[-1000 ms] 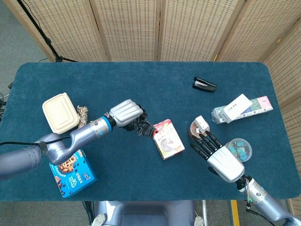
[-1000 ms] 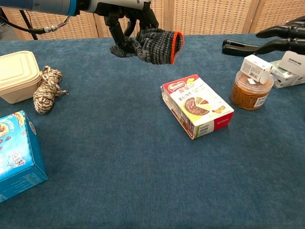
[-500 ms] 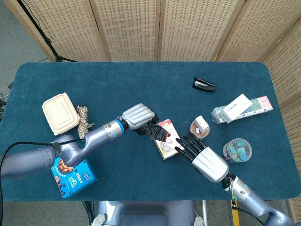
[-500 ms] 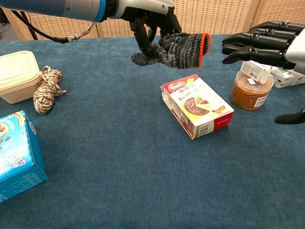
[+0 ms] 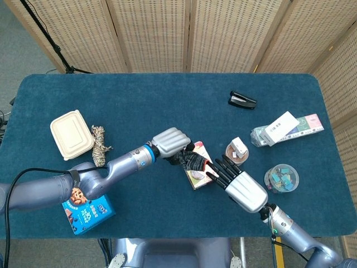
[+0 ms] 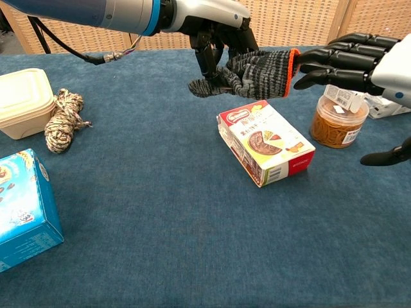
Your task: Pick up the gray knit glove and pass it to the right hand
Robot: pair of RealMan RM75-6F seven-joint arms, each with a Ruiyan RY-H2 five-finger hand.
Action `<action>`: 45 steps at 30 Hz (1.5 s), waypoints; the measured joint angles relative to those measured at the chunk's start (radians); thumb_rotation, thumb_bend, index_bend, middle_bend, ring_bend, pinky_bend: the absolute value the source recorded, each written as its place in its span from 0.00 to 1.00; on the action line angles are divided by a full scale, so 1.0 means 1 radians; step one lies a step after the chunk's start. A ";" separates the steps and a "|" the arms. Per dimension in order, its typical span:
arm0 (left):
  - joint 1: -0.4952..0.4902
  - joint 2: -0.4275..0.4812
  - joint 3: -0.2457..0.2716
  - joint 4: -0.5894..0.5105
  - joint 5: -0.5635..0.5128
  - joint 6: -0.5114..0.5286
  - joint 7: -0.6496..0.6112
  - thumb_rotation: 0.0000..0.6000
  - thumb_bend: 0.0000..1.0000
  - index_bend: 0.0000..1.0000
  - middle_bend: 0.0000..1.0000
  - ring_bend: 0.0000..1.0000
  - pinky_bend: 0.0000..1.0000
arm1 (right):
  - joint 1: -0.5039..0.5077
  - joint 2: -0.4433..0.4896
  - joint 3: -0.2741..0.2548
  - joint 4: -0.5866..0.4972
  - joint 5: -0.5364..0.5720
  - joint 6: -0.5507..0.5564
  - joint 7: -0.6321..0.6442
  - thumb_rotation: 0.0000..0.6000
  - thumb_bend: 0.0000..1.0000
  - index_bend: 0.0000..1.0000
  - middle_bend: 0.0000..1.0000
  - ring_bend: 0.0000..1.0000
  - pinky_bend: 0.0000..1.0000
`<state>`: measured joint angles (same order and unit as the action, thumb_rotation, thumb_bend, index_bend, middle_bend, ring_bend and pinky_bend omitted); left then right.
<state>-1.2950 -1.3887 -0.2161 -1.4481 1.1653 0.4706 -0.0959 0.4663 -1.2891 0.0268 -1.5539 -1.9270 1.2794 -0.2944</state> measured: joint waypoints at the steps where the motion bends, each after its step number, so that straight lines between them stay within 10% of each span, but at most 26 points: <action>1: -0.001 -0.002 -0.001 -0.001 -0.005 0.001 0.001 1.00 0.36 0.64 0.50 0.41 0.55 | 0.001 -0.001 0.000 0.000 0.001 -0.001 -0.001 1.00 0.00 0.14 0.03 0.00 0.00; 45: 0.016 0.024 -0.056 -0.031 0.023 -0.031 -0.133 1.00 0.36 0.64 0.50 0.40 0.55 | 0.024 -0.077 -0.024 0.117 0.032 0.064 0.049 1.00 0.00 0.05 0.05 0.00 0.00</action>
<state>-1.2788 -1.3642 -0.2718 -1.4794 1.1881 0.4399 -0.2293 0.4899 -1.3658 0.0029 -1.4364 -1.8953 1.3437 -0.2455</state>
